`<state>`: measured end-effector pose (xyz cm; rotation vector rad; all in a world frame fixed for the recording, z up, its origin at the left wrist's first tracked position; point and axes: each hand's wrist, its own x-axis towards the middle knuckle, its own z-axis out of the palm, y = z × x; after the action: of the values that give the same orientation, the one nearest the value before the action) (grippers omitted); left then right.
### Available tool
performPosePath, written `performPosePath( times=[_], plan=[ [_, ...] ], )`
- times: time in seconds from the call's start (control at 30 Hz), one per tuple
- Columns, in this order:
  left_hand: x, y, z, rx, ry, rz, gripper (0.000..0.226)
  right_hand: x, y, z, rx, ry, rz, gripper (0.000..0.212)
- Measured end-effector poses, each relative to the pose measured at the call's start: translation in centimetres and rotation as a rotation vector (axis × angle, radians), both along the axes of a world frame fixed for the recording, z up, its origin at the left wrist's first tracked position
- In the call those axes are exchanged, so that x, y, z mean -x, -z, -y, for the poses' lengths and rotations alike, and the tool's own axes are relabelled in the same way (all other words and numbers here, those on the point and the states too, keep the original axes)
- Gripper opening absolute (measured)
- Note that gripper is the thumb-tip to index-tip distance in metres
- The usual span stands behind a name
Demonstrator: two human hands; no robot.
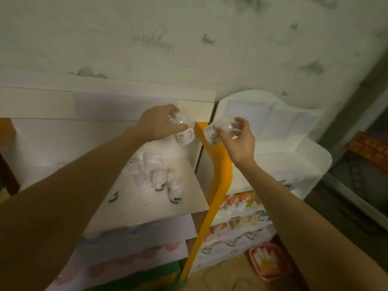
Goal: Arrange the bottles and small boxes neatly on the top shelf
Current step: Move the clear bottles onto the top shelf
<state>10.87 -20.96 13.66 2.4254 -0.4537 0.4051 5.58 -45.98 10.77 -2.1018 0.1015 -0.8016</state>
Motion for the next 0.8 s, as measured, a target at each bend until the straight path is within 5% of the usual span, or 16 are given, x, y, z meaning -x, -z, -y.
performPosePath(
  times=[0.2, 0.53, 0.8],
  plan=[
    [-1.3, -0.9, 13.4, -0.044, 0.082, 0.062, 0.059, 1.6, 1.9, 14.1, -0.036, 0.152, -0.04, 0.072],
    [-4.2, 3.5, 39.1, -0.611, 0.343, 0.094, 0.069, 3.6, 8.1, 39.4, 0.007, 0.289, -0.324, 0.076],
    [-7.7, 5.4, 51.4, -0.678, 0.398, 0.007, 0.071, 3.5, 11.8, 50.6, -0.095, 0.355, -0.428, 0.075]
  ],
)
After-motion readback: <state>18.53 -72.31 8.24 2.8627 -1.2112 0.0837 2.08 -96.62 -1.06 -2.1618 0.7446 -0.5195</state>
